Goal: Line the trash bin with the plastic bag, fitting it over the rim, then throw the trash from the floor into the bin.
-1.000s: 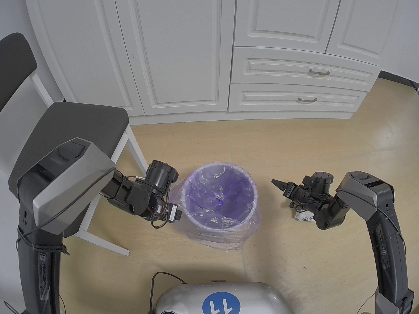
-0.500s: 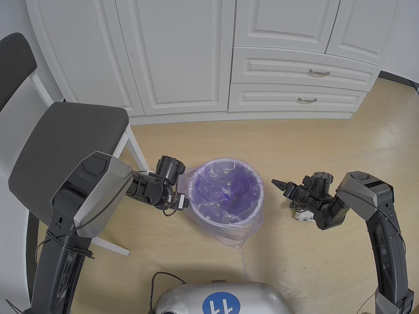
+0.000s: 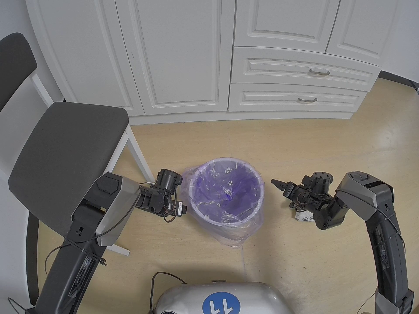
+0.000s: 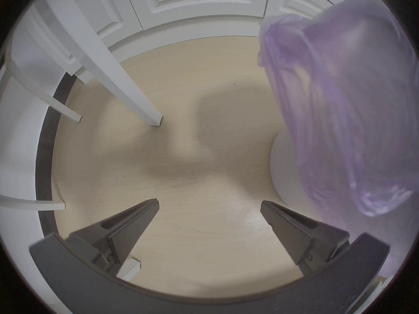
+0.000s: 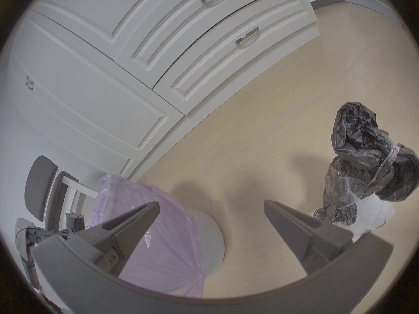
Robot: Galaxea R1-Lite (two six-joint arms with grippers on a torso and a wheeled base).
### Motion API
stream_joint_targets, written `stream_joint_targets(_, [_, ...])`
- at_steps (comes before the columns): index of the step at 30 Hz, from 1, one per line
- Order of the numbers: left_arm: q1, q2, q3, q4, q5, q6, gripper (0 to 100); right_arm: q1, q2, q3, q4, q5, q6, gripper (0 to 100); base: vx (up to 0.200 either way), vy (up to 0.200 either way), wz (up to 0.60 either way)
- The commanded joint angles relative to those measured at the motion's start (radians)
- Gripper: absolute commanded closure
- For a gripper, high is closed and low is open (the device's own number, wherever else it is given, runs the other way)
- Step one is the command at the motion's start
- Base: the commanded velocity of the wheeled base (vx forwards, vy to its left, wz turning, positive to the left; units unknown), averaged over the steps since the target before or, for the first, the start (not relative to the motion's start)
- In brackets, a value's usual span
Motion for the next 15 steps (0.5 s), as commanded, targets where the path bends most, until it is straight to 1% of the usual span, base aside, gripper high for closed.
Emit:
stream_joint_targets(1, [0.004,0.033,-0.003,-0.017,-0.001,-0.001,0,0.001,0.002,-0.002,0.000,0.001,0.001,0,0.000,0.000,0.00])
stream_joint_targets(3, [0.005,0.027,-0.003,-0.012,0.007,-0.001,0,0.001,0.002,-0.002,0.001,0.001,0.001,0,0.000,0.000,0.00])
stream_joint_targets(5, [0.008,0.000,-0.003,0.042,0.010,-0.001,0,0.001,0.002,-0.002,0.001,0.001,0.001,0,0.000,0.000,0.00])
stream_joint_targets(7, [0.014,-0.082,-0.003,0.164,0.011,0.004,0,0.001,0.002,-0.002,0.001,0.001,0.001,0,0.000,0.000,0.00])
stream_joint_targets(8, [0.014,-0.089,-0.003,0.175,0.011,0.004,0,0.001,0.002,-0.002,0.001,0.001,0.001,0,0.000,0.000,0.00])
stream_joint_targets(9, [0.013,-0.184,0.027,0.303,0.013,0.004,0,0.001,0.002,-0.002,0.001,0.001,0.001,0,0.000,0.000,0.00])
stream_joint_targets(10, [0.011,-0.243,0.052,0.375,0.013,0.007,0,0.001,0.002,-0.002,0.001,0.001,0.001,0,0.000,0.000,0.00])
stream_joint_targets(11, [0.010,-0.268,0.061,0.402,0.013,0.007,0,0.001,0.002,-0.002,0.003,0.001,0.001,0,0.000,0.000,0.00])
stream_joint_targets(12, [0.002,-0.363,0.090,0.491,0.010,0.007,0,0.001,0.002,-0.002,0.003,0.001,0.001,0,0.000,0.000,0.00])
stream_joint_targets(13, [-0.004,-0.418,0.106,0.533,0.005,0.007,0,0.001,0.002,-0.002,0.003,0.001,-0.001,0,0.000,0.000,0.00])
stream_joint_targets(15, [-0.016,-0.478,0.116,0.557,0.001,0.007,0,0.001,0.002,-0.002,0.004,0.001,-0.001,0,0.000,0.000,0.00])
